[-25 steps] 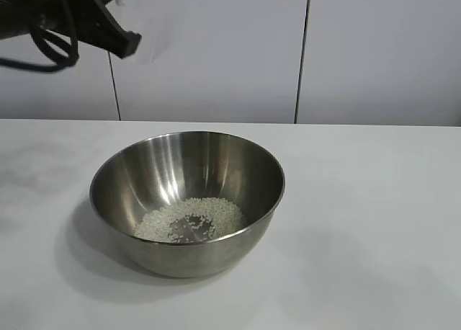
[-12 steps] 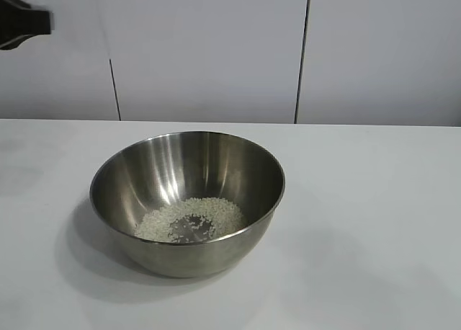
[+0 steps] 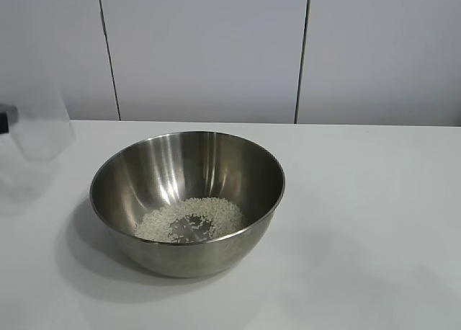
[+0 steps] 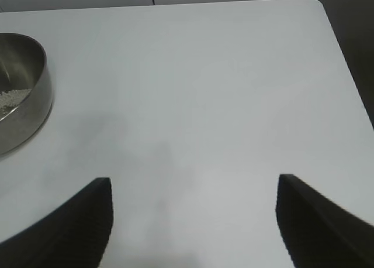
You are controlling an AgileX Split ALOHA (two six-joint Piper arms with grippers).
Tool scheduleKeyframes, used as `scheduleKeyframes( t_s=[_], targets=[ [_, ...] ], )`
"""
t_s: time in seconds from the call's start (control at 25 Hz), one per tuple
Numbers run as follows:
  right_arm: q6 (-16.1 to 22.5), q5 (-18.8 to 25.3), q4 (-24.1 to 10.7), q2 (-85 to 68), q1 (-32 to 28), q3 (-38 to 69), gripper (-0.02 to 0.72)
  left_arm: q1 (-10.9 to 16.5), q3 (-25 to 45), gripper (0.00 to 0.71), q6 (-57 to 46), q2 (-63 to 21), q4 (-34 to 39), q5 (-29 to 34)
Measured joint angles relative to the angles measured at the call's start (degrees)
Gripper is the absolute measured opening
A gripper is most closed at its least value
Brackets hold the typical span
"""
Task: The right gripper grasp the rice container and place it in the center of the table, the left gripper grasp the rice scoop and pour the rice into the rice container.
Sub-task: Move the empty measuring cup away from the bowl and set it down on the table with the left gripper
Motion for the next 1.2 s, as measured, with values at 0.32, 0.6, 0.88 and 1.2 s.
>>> scheduleKeyframes(
  t_s=[0.32, 0.6, 0.88, 1.2],
  targets=[
    [0.0, 0.0, 0.0, 0.0, 0.0, 0.0, 0.536, 0.0, 0.6, 0.006, 16.6, 7.4, -7.6, -3.9],
    [0.0, 0.0, 0.0, 0.0, 0.0, 0.0, 0.536, 0.0, 0.9, 0.006, 18.4, 9.4, -7.7, -3.1],
    [0.0, 0.0, 0.0, 0.0, 0.0, 0.0, 0.536, 0.0, 0.9, 0.225, 16.6, 9.4, -7.5, -2.9],
    [0.0, 0.0, 0.0, 0.0, 0.0, 0.0, 0.536, 0.0, 6.4, 0.373, 15.6, 8.2, -9.3, -5.2]
  ],
)
